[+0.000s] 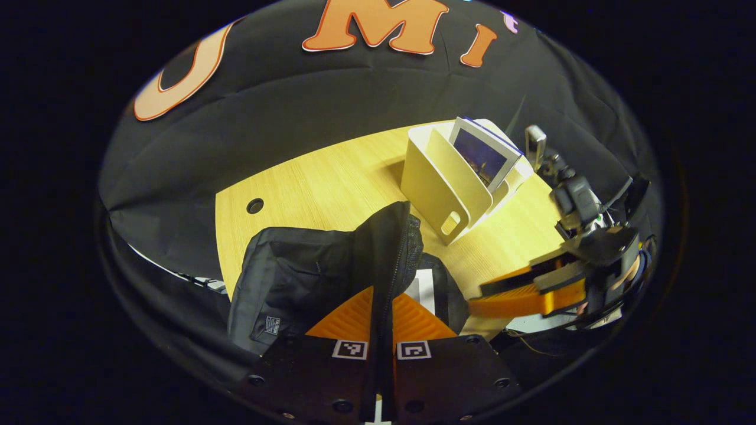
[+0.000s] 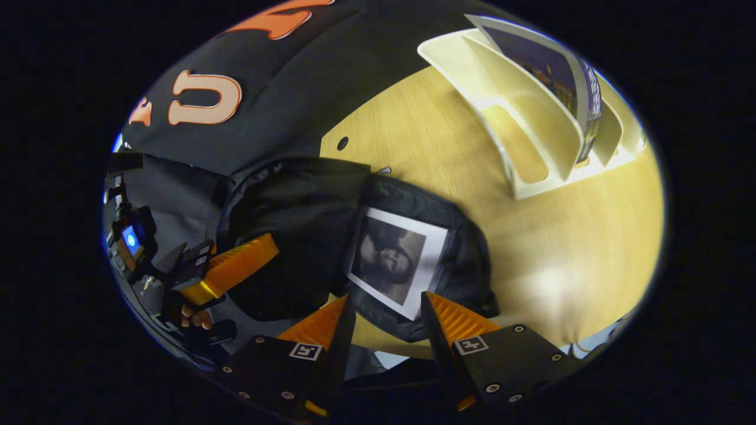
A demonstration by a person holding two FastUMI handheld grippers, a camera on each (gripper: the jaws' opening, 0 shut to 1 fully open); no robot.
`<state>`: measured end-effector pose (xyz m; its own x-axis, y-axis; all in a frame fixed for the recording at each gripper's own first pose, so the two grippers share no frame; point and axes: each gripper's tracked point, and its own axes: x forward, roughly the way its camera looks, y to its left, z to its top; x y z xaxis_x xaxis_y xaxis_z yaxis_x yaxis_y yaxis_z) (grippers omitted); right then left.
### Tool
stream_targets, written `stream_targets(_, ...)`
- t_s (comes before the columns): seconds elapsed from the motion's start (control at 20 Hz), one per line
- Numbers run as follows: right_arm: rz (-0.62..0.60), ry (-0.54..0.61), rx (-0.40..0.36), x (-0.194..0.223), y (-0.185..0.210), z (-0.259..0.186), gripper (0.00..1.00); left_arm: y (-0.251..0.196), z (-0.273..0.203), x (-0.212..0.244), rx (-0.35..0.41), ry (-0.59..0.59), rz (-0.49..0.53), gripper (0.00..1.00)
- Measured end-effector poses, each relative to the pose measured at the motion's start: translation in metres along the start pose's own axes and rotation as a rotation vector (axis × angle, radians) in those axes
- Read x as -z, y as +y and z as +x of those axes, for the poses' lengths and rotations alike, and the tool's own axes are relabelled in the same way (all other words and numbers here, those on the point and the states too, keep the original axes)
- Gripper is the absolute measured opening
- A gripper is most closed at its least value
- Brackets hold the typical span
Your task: Open the schoolbag, grab two books from the bookshelf and put them into the schoolbag.
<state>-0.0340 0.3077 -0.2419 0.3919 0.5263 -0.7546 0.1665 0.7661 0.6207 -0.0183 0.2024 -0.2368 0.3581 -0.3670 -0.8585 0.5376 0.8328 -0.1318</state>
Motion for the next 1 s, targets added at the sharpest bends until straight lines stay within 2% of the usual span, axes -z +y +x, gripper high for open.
stream_targets(0.1, -0.066, -0.026, 0.077, -0.019, -0.02, -0.028, 0.68, -0.002, 0.003, -0.001, -0.003, 0.005, 0.008, 0.04)
stream_targets(0.2, -0.116, -0.043, 0.134, -0.04, -0.035, -0.056, 0.79, -0.004, 0.005, -0.001, -0.006, 0.013, 0.004, 0.04)
stream_targets(0.45, -0.21, -0.077, 0.231, -0.1, -0.055, -0.119, 0.85, -0.003, 0.013, 0.002, -0.019, 0.029, -0.037, 0.04)
stream_targets(0.55, -0.252, -0.083, 0.279, -0.126, -0.064, -0.135, 0.92, -0.002, 0.016, 0.003, -0.031, 0.034, -0.053, 0.04)
stream_targets(0.75, -0.292, -0.06, 0.303, -0.186, -0.073, -0.146, 0.93, -0.006, 0.02, 0.005, -0.044, 0.046, -0.109, 0.04)
stream_targets(1.0, -0.307, -0.003, 0.366, -0.242, -0.102, -0.126, 0.92, -0.006, 0.028, 0.005, -0.082, 0.064, -0.169, 0.04)
